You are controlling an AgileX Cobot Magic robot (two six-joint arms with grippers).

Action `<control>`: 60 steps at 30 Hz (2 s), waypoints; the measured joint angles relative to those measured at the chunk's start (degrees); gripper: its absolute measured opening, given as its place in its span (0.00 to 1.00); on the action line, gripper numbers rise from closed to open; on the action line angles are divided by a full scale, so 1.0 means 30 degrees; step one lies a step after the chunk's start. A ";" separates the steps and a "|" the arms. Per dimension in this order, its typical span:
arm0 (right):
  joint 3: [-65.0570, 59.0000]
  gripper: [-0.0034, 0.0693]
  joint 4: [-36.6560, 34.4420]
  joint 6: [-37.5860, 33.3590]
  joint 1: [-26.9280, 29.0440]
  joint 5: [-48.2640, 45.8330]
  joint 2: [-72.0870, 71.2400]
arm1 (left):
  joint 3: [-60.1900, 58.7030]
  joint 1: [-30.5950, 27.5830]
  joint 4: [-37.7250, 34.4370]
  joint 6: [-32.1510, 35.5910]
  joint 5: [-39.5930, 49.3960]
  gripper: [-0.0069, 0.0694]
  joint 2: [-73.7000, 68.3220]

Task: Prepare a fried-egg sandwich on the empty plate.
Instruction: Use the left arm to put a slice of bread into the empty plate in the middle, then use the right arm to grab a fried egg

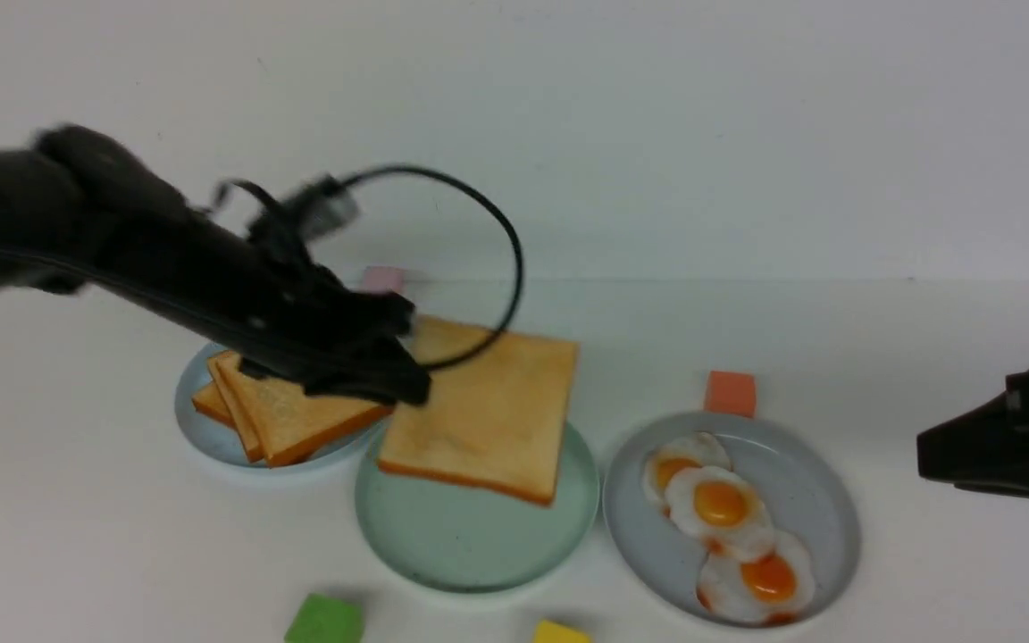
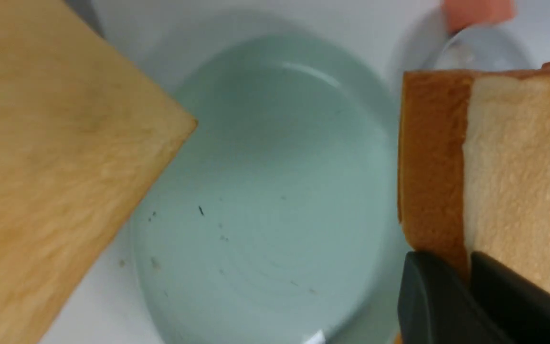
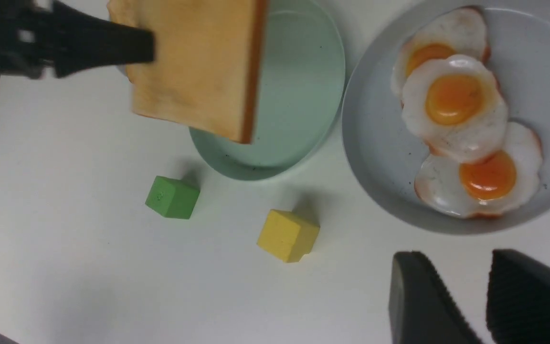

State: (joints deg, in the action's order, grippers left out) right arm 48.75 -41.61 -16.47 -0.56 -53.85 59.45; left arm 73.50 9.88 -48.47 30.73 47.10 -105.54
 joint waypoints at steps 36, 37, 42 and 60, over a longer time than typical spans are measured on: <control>0.0036 0.38 -0.0156 -0.1027 0.0000 0.0388 0.3145 | 0.0866 0.0566 0.4067 -0.2745 0.3774 0.51 0.5803; 0.0105 0.38 -0.0063 -0.1081 0.0000 0.0568 0.3702 | 0.0644 0.1090 0.4189 -0.2662 0.3791 0.46 0.6506; 0.1685 0.38 0.1058 -0.1979 0.0000 0.1016 0.7061 | -0.1363 0.5103 0.6635 -0.3367 0.3665 0.20 0.9357; 0.5658 0.46 -0.1638 -0.6422 0.0000 0.1162 1.4978 | -0.7032 0.8919 1.0074 -0.6773 -0.0792 0.07 1.3294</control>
State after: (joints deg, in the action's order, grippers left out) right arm 65.72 -46.52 -35.73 -0.56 -50.36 104.38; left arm 52.40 36.64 -18.25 10.41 44.72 -65.66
